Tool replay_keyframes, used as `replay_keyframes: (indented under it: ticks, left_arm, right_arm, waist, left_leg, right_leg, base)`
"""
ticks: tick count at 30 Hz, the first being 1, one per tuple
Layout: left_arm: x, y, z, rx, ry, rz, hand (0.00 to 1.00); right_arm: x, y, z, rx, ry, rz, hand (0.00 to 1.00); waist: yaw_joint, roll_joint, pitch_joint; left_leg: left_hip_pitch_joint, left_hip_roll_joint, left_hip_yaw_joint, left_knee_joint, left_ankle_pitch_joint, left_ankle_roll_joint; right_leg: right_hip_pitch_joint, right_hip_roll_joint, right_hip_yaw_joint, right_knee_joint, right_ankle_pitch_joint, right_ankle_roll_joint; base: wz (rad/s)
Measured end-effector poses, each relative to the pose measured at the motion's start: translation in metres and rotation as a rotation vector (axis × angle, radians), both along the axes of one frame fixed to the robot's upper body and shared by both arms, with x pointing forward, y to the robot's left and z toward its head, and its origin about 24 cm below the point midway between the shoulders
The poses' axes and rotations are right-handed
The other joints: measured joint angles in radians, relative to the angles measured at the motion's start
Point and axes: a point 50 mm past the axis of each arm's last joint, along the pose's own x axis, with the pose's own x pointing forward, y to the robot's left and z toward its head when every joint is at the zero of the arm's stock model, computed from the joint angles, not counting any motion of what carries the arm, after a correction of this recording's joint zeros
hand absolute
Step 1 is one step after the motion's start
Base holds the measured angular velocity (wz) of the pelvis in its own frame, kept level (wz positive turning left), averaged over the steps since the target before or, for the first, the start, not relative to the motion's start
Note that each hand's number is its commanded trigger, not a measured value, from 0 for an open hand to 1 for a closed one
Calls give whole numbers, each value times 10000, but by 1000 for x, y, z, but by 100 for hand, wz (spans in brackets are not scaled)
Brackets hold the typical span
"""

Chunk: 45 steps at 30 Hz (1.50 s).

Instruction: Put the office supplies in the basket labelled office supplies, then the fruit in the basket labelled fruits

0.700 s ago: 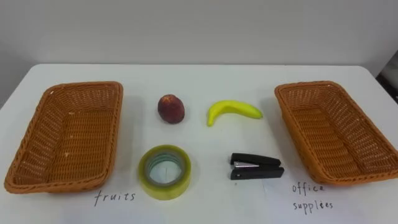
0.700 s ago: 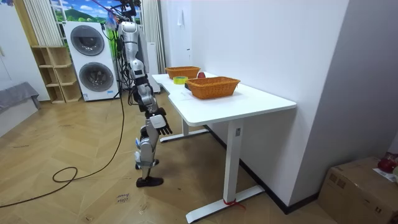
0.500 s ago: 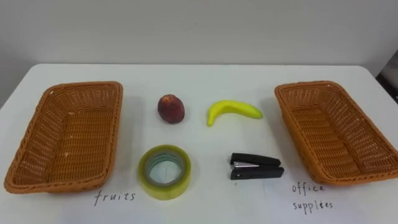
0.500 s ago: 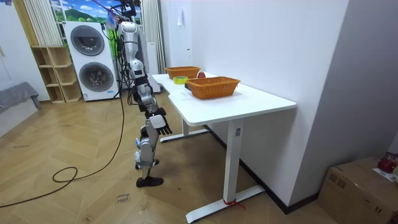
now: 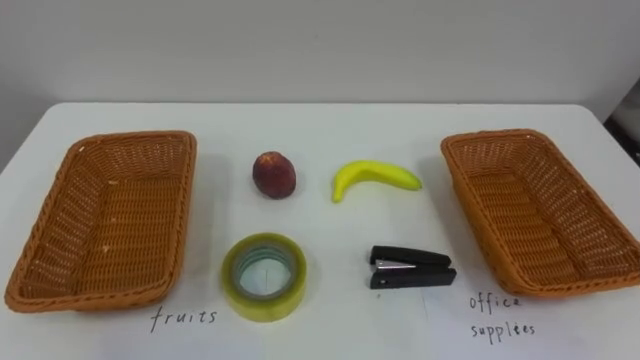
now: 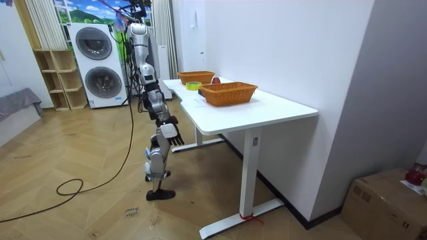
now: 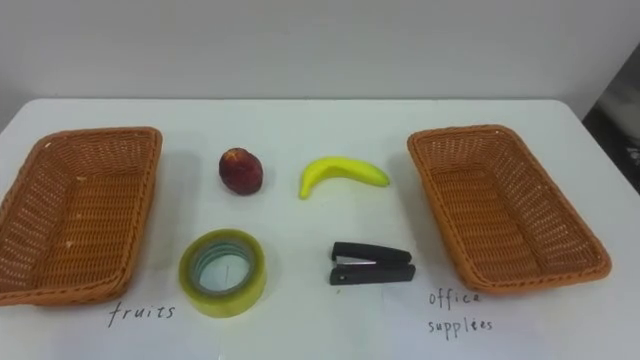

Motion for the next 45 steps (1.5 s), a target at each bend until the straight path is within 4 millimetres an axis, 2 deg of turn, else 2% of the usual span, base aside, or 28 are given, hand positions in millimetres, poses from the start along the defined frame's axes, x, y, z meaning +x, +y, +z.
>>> replay_keyframes:
  ticks: [6, 12, 18, 24, 26, 31, 36, 45]
  left_arm:
    - [-5, 1, 0, 23, 57, 391, 0]
    - [-7, 5, 1, 122, 168, 687, 0]
    - [-7, 12, 3, 314, -63, 1237, 0]
    - [-8, 20, 6, 769, -420, 1993, 0]
    - [-7, 25, 7, 1014, -636, 2157, 0]
    - [-7, 36, 12, 1539, -871, 2261, 0]
    - [-5, 39, 14, 1856, -1025, 2273, 0]
    - [-1, 43, 18, 1963, -1429, 2136, 0]
  right_arm:
    - [-14, -4, -1, -245, 355, -1102, 0]
    - [-32, -9, -1, -255, 816, -3489, 0]
    - [-43, -27, 3, -872, 806, -5883, 0]
    - [-26, -50, 11, -1512, -178, -8798, 0]
    - [-21, -60, 15, -1791, -467, -9855, 0]
    - [-9, -80, 26, -2665, -1038, -10892, 0]
    - [3, -101, 42, -3545, -1379, -12056, 0]
    - [29, -134, 89, -5361, -2958, -13123, 0]
  waist:
    - [-16, -47, 25]
    - [-55, -60, 26]
    - [-460, -69, 14]
    - [-705, -120, 4]
    - [-831, -197, -44]
    - [-887, -259, -61]
    - [-1088, -271, -68]
    - [-1158, -295, -68]
  left_leg:
    - [21, -1, 4, -1, 0, 0]
    - [11, 3, 13, 6, -2, 0]
    - [33, -7, 14, 4, 0, 4]
    - [162, -7, 139, -42, 0, 4]
    - [164, -8, 141, -27, 1, 5]
    - [80, 8, 242, -26, 1, 5]
    - [68, -1, 296, -43, -2, 13]
    - [-31, -7, 365, -62, 8, 27]
  right_leg:
    - [35, 3, 6, -1, 0, 0]
    - [11, 3, 16, 12, 0, 0]
    - [14, -3, 50, 6, -2, 2]
    - [9, 5, 174, -36, -12, 11]
    - [1, 6, 182, -42, -13, 12]
    - [-202, 5, 281, 86, -14, 12]
    - [-269, -2, 346, 163, -17, 16]
    - [-440, -4, 456, 256, -31, 34]
  base:
    - [0]
    - [0]
    - [-2]
    - [-5]
    - [0]
    - [-7]
    - [-4]
    - [-4]
